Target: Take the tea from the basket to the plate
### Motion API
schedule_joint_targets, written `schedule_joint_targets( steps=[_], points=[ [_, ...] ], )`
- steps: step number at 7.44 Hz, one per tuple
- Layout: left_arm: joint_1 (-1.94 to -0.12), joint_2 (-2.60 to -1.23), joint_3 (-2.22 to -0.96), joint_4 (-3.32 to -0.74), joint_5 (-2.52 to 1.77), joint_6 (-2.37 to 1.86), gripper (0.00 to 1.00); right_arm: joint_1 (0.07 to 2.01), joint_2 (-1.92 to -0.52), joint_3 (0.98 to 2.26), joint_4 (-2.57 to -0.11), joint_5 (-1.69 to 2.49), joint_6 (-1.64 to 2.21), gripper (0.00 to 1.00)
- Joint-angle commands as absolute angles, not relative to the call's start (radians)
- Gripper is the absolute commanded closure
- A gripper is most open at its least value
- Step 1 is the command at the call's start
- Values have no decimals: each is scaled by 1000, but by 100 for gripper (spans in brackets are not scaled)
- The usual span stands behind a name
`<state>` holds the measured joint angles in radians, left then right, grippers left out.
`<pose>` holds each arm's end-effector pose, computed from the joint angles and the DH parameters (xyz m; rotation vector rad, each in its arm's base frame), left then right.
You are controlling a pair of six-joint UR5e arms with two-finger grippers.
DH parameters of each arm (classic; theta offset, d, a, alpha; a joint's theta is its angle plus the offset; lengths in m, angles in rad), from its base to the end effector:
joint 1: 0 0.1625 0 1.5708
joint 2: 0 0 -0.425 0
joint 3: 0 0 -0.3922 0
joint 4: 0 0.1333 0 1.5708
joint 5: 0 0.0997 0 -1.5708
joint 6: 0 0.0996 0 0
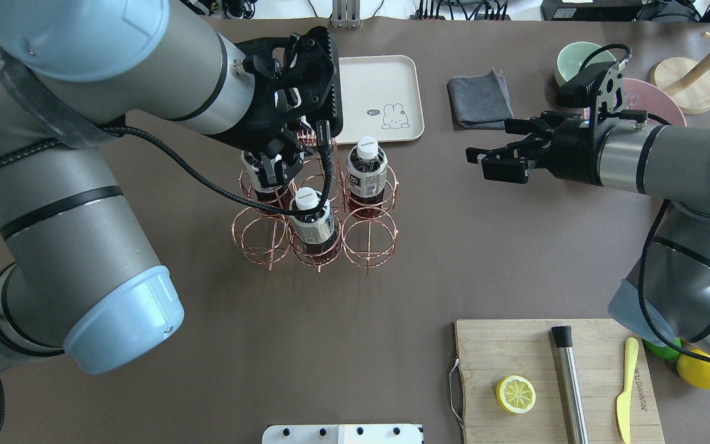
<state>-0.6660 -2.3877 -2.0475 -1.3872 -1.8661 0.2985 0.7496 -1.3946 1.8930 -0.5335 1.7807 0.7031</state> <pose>0.3655 -0.4199 0.0292 1.0457 0.6248 1.2266 -0.3038 -0.4366 0.2972 0.9933 -1.1794 -0.2549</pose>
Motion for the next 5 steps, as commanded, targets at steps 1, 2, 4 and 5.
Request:
schedule_joint_targets(
  steps=[1, 2, 4, 5],
  points=[
    [-719, -2338, -2046, -1391, -1925, 350, 100, 710, -1312, 1910, -610, 1727, 732, 0],
    [-721, -2321, -2048, -1396, -1927, 351, 100, 710, -1313, 1904, -611, 1726, 729, 0],
    [-730, -2309, -2046, -1396, -1925, 348, 100, 657, -1312, 1902, -611, 1650, 726, 0],
    [-709, -2313, -2037, -1396, -1922, 338, 100, 652, -1304, 1901, -612, 1644, 727, 0]
  ],
)
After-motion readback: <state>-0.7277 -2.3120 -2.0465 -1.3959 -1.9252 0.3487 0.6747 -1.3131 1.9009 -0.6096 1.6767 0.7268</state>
